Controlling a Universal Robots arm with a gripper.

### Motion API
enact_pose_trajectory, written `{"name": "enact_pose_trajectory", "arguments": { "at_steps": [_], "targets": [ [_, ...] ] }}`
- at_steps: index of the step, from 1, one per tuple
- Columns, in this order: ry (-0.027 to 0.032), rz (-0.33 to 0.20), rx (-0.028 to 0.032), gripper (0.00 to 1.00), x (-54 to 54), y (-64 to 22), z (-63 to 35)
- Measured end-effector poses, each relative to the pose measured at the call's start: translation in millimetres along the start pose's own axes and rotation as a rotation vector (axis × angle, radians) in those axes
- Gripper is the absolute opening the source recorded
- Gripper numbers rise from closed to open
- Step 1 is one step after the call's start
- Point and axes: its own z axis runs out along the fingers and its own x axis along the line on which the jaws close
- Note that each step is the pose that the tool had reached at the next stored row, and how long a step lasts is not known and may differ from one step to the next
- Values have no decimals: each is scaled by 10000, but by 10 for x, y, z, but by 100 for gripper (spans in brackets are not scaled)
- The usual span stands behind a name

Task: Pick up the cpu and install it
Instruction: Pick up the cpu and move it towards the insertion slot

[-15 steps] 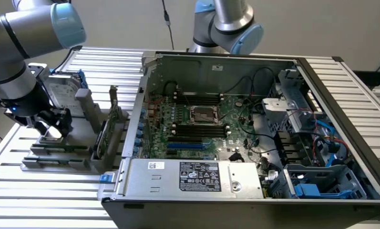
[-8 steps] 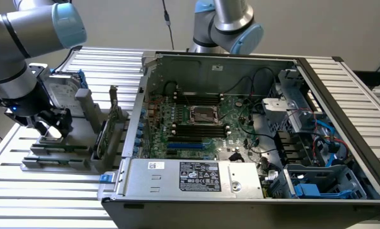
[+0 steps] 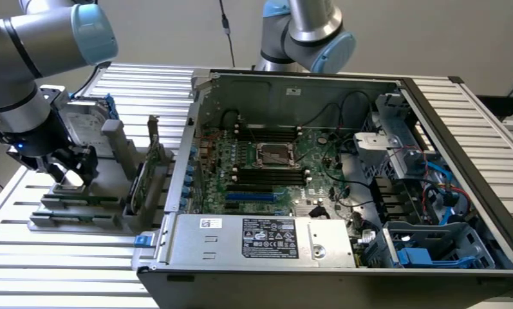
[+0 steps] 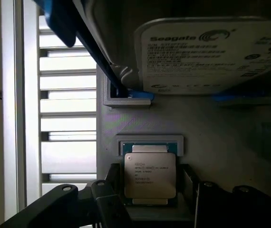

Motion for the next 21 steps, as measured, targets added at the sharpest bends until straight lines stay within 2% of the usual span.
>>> {"name": "enact_pose_trajectory", "arguments": {
  "at_steps": [9,11,12,18,21],
  "targets": [
    [-1,1,37,62,-1,9,1],
    [1,2,43,60,0,10,0],
    [0,2,44,55,0,10,0],
    [-3,1,42,55,-1,11,-1],
    [-2,2,43,55,0,15,-41]
  ]
}}
